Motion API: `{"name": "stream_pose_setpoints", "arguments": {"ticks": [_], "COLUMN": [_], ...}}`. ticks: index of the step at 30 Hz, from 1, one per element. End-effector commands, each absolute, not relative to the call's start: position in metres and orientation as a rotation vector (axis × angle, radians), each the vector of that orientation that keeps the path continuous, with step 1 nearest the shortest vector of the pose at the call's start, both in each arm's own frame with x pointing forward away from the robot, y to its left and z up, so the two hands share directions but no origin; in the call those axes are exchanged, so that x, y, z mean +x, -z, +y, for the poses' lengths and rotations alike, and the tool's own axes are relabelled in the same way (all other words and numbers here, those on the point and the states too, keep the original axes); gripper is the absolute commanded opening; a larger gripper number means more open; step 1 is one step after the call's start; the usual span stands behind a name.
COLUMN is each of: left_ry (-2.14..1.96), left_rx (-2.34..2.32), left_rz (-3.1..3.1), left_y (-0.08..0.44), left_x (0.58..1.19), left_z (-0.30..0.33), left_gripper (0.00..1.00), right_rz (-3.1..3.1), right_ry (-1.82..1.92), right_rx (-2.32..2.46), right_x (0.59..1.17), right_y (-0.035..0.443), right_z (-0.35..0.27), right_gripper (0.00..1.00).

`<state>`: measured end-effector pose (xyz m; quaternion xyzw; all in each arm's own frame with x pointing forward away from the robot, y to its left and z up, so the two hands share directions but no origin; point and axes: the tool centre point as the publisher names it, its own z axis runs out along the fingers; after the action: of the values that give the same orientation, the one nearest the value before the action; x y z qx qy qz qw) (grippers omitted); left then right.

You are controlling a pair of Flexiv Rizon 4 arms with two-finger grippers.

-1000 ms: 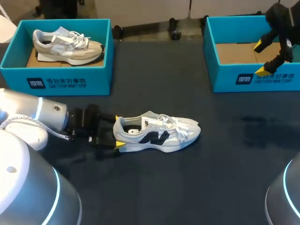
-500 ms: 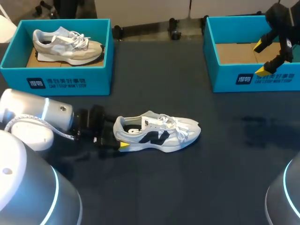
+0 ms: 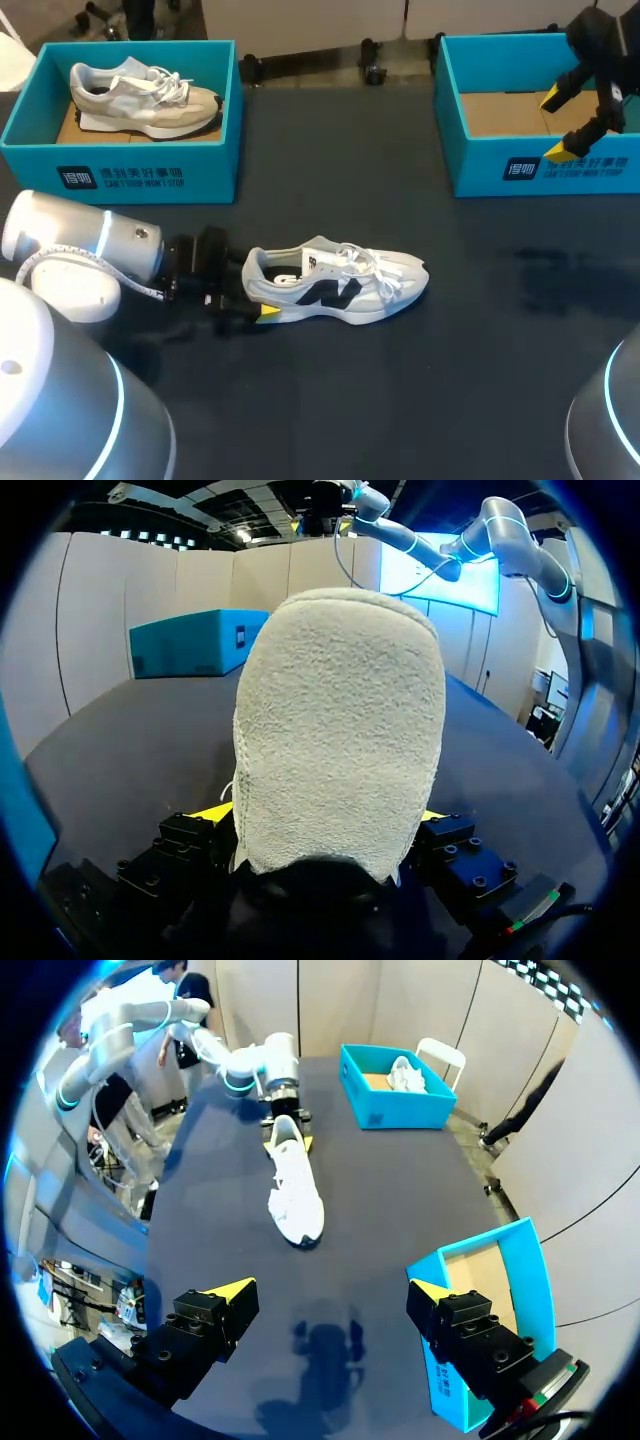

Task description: Take the shoe out of the shoebox, open the shoe tongue, remove and reinsert the insole, then place the shoe into the shoebox

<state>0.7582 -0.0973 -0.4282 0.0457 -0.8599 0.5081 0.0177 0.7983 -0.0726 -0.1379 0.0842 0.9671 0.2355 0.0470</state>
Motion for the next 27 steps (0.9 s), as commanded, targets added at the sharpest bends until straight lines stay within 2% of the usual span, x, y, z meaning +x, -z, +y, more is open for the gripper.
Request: {"name": "stream_pose_setpoints", "arguments": {"ticks": [1,2,27], "left_ry": [-1.576,-1.577,-1.565], "left_rx": [0.142,0.139,0.119], "left_rz": [-2.668,-2.663,-2.659], "left_y": [0.4332,0.4333,0.4319], "left_x": [0.7597,0.7594,0.7566], "left_z": [-0.1011,-0.1011,-0.1038], "left_gripper": [0.04,0.00,0.00], "right_rz": [2.954,2.954,2.954], "right_ry": [-0.714,-0.714,-0.714], "right_rx": [0.258,0.258,0.258], "right_x": [0.7998,0.7998,0.7998], "right_y": [0.1380,0.1380,0.1380], "right_z": [-0.0719,-0.0719,-0.0719], "right_gripper": [1.00,1.00,1.00]}}
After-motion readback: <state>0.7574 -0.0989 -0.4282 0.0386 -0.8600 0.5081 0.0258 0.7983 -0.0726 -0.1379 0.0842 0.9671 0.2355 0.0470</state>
